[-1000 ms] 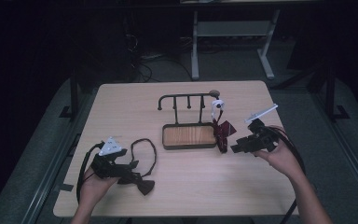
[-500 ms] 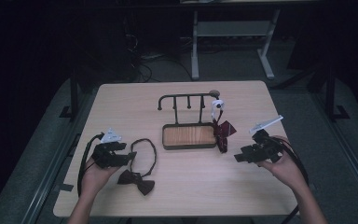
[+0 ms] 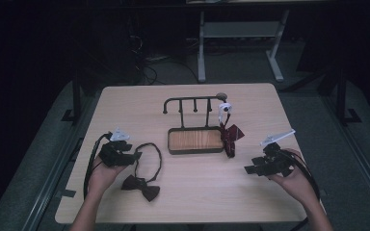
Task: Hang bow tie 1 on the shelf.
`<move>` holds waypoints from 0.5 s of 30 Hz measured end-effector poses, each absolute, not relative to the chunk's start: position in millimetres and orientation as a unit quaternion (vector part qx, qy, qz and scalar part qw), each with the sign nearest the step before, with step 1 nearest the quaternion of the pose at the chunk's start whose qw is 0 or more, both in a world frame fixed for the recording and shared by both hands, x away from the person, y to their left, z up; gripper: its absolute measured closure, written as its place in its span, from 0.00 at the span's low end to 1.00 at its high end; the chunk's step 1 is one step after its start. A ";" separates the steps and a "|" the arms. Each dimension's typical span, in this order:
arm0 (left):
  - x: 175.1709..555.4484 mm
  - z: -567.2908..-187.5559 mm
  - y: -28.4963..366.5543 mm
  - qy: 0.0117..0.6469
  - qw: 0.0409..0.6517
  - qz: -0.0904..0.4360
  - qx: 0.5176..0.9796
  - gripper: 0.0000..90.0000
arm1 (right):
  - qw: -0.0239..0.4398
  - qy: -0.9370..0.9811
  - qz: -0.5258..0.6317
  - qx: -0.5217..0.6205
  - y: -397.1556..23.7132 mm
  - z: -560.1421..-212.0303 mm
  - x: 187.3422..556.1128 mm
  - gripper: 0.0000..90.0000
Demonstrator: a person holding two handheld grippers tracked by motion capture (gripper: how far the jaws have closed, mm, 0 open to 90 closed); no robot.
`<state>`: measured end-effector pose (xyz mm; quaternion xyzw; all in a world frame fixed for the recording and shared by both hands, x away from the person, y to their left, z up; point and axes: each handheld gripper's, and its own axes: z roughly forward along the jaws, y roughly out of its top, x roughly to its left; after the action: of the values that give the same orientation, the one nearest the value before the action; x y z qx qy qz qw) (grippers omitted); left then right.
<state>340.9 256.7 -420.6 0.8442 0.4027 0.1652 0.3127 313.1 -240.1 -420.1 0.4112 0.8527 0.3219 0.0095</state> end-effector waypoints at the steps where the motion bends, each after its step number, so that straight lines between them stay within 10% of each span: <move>1: 342.6 -421.8 257.2 0.404 0.309 0.165 0.845 0.52 | 0.009 0.853 0.322 0.411 -240.1 -420.1 313.1 0.52; 15: 366.4 -439.2 260.5 0.444 0.290 0.142 0.836 0.61 | 0.014 0.847 0.330 0.417 -240.2 -429.4 302.4 0.52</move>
<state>366.4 260.5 -439.2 0.8357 0.4443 0.1418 0.2901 302.4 -240.2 -429.4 0.4168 0.8468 0.3302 0.0136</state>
